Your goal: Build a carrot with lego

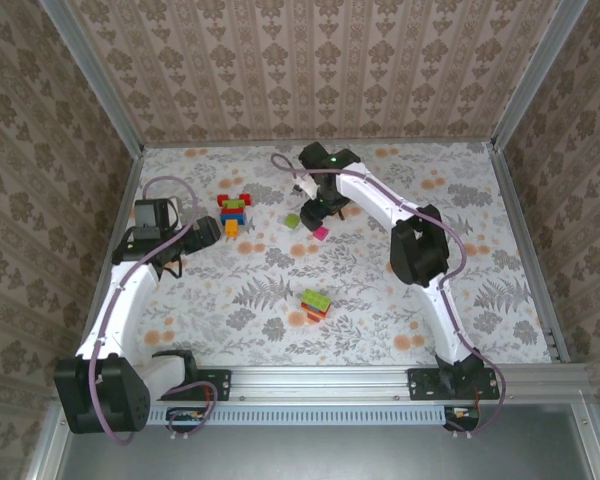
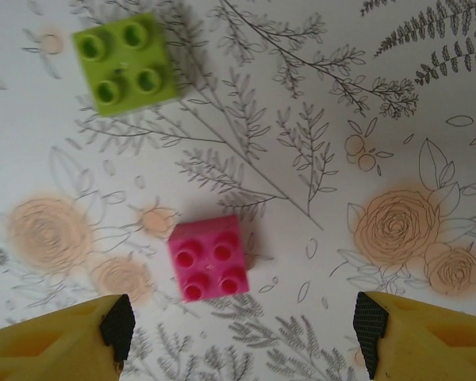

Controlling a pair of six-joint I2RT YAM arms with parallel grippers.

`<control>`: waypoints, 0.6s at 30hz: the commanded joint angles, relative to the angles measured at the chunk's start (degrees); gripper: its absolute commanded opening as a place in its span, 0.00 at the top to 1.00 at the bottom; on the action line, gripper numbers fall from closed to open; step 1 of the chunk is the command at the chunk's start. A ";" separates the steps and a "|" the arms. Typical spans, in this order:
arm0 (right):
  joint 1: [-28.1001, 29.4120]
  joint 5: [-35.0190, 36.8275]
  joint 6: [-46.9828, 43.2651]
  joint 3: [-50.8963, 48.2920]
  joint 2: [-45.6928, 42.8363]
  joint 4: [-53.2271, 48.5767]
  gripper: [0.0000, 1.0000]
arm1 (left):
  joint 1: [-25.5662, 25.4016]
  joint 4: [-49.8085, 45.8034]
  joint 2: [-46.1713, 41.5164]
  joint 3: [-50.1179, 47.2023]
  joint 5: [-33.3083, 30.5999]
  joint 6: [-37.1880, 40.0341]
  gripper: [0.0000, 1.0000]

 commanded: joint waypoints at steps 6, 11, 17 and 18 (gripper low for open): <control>-0.49 -3.71 -2.55 2.67 3.42 -3.97 0.24 | -0.39 0.11 0.26 1.41 0.29 1.19 0.00; -0.49 -4.62 -3.64 1.09 4.17 -3.79 0.25 | -0.42 0.12 0.52 1.47 0.27 1.17 0.00; -0.65 -5.00 -4.00 0.93 5.58 -4.53 0.26 | -0.41 0.07 0.61 1.50 0.29 1.17 0.00; -0.71 -5.16 -4.11 0.99 5.86 -4.78 0.26 | -0.39 0.12 0.61 1.50 0.27 1.21 0.00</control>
